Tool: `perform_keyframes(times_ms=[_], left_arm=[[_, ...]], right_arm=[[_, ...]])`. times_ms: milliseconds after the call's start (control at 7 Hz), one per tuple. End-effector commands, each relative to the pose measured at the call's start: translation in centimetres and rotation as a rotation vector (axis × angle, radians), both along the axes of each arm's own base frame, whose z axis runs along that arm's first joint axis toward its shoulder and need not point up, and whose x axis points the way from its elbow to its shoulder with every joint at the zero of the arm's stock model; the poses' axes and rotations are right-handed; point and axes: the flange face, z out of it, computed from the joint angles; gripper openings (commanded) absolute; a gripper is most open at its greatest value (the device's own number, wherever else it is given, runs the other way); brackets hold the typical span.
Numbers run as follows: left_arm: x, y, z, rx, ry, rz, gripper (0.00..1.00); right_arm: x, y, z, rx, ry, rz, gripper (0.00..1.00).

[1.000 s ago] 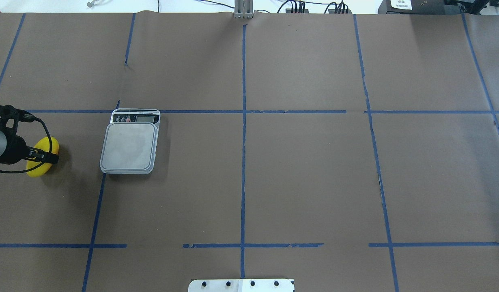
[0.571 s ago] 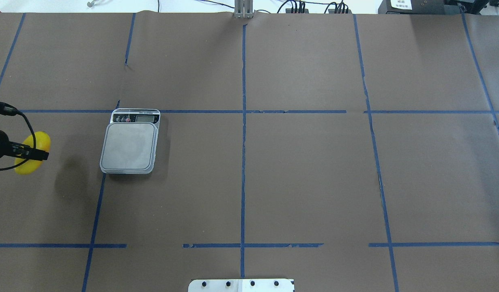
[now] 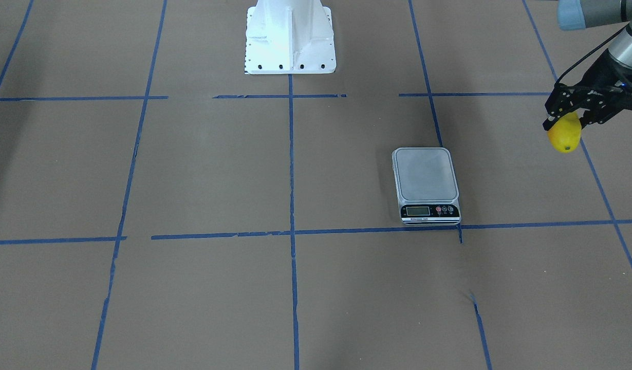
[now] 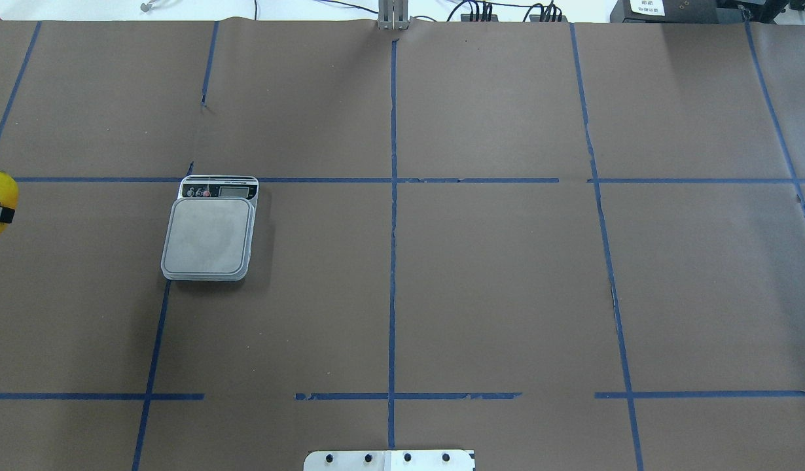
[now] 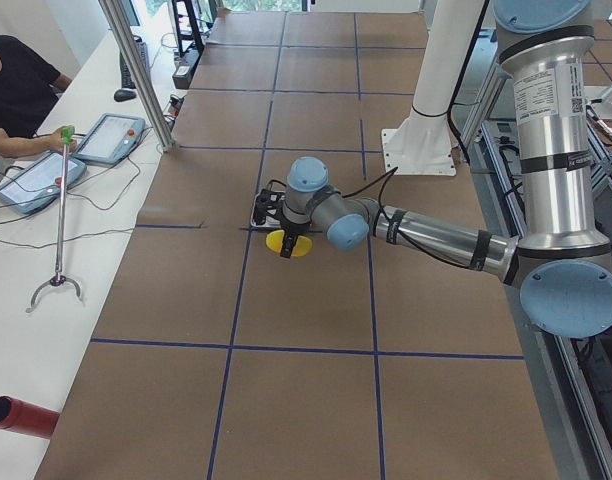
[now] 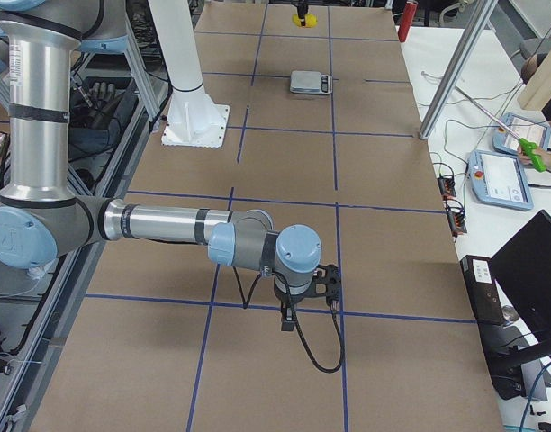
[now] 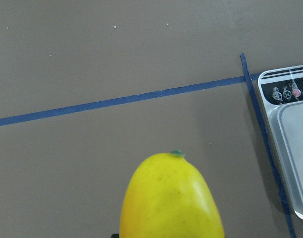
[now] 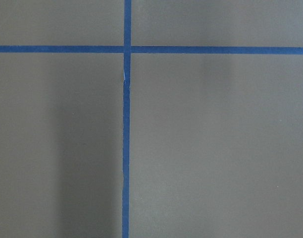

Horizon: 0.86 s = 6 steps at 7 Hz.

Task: Weigh mango
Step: 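Lift the mango with the left gripper and carry it toward the scale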

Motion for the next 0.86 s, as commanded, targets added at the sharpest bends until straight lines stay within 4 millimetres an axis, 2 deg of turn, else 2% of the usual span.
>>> perform_keyframes(times_ms=[0,143,286,429,571,714], left_arm=[[-1.7,-5.1,-8.7,-0.044,-0.027,-0.059,0.00],[-0.5,-7.1,-12.4,-0.070,-0.037,-0.063,0.00],[2.4,-7.3,-14.4,-0.102,-0.009,-0.062,0.00],[8.7,-6.9,-16.9,-0.152,0.021,-0.027,0.00],[13.9,-7.6,-17.8,-0.182,0.007,-0.029,0.00],[18.1,-7.9,-17.0,-0.185,0.005,-0.022,0.00]], right_arm=[[0.0,0.0,0.0,0.000,0.000,0.000,1.00],[0.0,0.0,0.1,0.000,0.000,-0.001,1.00],[0.0,0.0,0.0,0.000,0.000,0.000,1.00],[0.0,0.0,0.1,-0.001,0.000,0.000,1.00],[0.0,0.0,0.0,0.000,0.000,0.000,1.00],[0.0,0.0,0.0,0.000,0.000,0.000,1.00]])
